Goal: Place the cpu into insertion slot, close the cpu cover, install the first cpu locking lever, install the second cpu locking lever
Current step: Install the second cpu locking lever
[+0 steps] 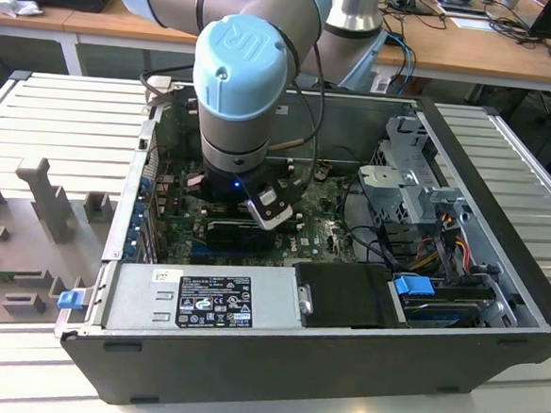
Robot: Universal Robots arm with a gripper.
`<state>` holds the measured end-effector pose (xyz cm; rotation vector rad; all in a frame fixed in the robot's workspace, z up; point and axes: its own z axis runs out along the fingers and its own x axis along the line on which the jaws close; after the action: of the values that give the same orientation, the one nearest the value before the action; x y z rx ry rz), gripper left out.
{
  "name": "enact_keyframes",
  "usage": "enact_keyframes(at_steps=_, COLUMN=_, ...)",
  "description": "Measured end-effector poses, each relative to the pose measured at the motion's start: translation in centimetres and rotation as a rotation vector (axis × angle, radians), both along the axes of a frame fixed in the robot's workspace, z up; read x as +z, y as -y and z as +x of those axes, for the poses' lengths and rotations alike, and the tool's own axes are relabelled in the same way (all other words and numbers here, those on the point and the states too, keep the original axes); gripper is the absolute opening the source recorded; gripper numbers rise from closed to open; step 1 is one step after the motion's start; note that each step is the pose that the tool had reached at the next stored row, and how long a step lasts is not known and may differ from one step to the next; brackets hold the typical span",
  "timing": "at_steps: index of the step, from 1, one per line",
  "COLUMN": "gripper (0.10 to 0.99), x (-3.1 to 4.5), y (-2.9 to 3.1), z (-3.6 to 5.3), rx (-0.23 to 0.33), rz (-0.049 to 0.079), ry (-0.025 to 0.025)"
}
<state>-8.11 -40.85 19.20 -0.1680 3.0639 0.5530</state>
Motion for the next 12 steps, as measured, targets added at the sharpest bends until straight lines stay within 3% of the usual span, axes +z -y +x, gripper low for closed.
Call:
enact_keyframes(at_steps=3, gripper=0.106, x=0.27, y=-0.01, z=-0.14, rx=0.0, rz=0.002, ry=0.0003)
enact_keyframes(at_steps=12, gripper=0.106, x=3.74, y=0.0, z=-0.15, rx=0.0, rz=0.001, ry=-0.0013)
